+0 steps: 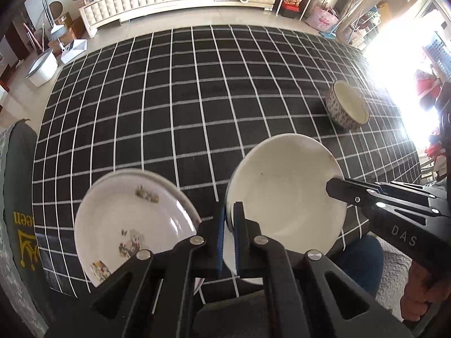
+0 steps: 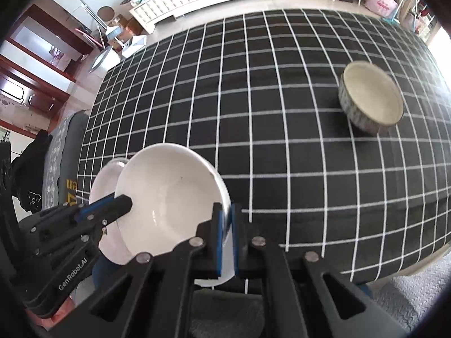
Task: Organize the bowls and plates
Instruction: 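Lift the cream bowl and carry it over the white bowl, then lower the cream bowl into the white bowl and open the right tool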
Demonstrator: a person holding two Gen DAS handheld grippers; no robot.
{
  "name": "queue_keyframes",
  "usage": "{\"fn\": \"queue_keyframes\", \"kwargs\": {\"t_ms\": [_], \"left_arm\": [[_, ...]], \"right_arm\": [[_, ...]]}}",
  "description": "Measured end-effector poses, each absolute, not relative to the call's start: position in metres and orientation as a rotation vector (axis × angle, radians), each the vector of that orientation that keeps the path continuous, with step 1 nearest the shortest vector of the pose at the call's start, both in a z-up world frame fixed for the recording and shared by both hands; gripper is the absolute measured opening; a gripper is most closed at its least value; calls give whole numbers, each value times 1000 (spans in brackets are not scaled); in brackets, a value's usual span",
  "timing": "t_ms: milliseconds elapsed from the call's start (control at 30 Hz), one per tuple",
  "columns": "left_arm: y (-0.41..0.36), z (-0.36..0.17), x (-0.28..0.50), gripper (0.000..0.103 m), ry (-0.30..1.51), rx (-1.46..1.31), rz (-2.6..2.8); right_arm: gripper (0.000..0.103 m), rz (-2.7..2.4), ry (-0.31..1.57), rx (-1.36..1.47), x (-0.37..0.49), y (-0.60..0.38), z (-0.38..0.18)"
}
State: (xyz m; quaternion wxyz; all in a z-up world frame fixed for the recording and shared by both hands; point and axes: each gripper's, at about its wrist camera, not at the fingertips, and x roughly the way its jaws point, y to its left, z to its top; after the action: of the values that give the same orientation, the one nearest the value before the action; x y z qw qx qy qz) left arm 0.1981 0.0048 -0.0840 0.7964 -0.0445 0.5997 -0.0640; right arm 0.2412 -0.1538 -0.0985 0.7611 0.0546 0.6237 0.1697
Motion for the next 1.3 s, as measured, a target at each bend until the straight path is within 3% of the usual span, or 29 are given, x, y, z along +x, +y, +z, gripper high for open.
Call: {"fn": "queue_keyframes", "kwargs": {"t_ms": [633,1300], "left_arm": [[6,-125,170,5,1347,-105,-150],[3,-133,176,5,1347,-120,-160]], "right_arm": [[8,357,1428,104,213,-150,-131],[9,374,1430,107,212,-155,-141]]}}
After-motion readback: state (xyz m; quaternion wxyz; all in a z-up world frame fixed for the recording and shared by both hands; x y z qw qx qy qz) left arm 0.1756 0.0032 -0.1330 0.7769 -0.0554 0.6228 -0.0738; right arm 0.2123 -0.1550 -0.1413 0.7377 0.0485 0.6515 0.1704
